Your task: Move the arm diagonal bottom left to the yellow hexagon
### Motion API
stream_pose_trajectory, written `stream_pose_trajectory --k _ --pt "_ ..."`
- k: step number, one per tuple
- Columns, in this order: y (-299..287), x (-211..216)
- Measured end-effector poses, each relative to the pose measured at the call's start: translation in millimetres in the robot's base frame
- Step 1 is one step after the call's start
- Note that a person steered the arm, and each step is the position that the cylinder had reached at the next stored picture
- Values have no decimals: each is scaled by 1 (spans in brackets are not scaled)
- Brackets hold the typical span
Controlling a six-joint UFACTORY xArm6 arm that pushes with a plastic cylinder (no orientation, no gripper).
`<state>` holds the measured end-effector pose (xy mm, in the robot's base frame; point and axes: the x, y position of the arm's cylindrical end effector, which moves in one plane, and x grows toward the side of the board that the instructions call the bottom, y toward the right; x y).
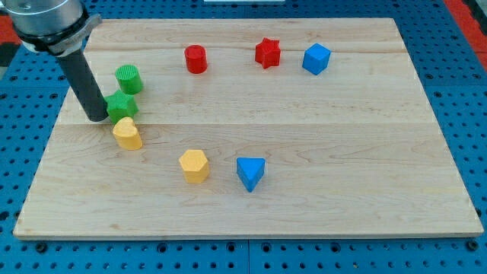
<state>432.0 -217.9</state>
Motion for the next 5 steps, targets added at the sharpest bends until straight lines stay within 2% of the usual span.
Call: stream_pose_trajectory --k 3,5 --pt "26 50" --pt "-16 92"
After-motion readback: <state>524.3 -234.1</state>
